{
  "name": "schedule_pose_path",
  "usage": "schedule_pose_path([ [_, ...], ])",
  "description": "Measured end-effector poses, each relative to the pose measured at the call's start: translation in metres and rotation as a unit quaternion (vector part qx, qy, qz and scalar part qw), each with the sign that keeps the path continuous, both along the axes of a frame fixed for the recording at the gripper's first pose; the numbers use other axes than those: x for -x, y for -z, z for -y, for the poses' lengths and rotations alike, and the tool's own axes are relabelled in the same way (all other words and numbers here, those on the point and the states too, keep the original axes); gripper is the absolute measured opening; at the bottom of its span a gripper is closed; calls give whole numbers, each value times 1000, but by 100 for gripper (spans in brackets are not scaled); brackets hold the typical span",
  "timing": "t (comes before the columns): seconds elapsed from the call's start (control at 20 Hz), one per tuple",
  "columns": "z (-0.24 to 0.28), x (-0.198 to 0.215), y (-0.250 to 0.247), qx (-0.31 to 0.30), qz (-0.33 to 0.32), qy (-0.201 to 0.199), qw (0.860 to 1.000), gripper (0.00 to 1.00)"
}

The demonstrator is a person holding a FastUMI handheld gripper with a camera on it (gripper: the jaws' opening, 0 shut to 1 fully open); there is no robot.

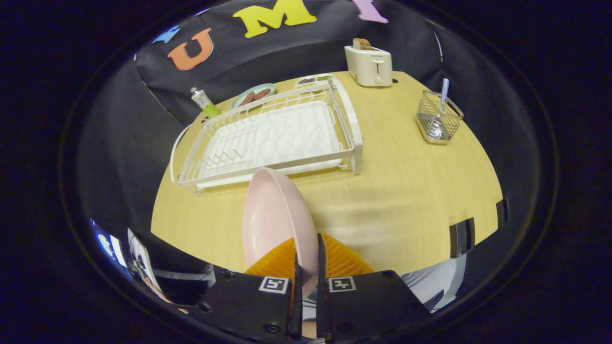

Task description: Take the plate from the dish rack, then take the spoon from the basket and place it into the plate.

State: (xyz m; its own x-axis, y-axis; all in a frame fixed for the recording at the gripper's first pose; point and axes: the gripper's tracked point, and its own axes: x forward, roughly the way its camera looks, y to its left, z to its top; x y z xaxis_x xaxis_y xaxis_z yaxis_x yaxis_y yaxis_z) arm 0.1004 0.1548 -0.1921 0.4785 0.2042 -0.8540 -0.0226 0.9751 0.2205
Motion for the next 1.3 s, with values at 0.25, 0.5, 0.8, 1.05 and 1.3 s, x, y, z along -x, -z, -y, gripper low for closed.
schedule_pose_path([
  [0.25, 6, -3, 16, -14, -4, 1, 1000, 21],
  [0.5, 17, -12, 30, -10, -14, -1, 1000, 29],
  [0.8, 45, -35, 39, 21, 22, 13, 999, 34],
  [1.05, 62, -48, 25, 43, 78, 4, 996, 69],
  [1.3, 101, -69, 7, 110, 156, 7, 982, 88],
])
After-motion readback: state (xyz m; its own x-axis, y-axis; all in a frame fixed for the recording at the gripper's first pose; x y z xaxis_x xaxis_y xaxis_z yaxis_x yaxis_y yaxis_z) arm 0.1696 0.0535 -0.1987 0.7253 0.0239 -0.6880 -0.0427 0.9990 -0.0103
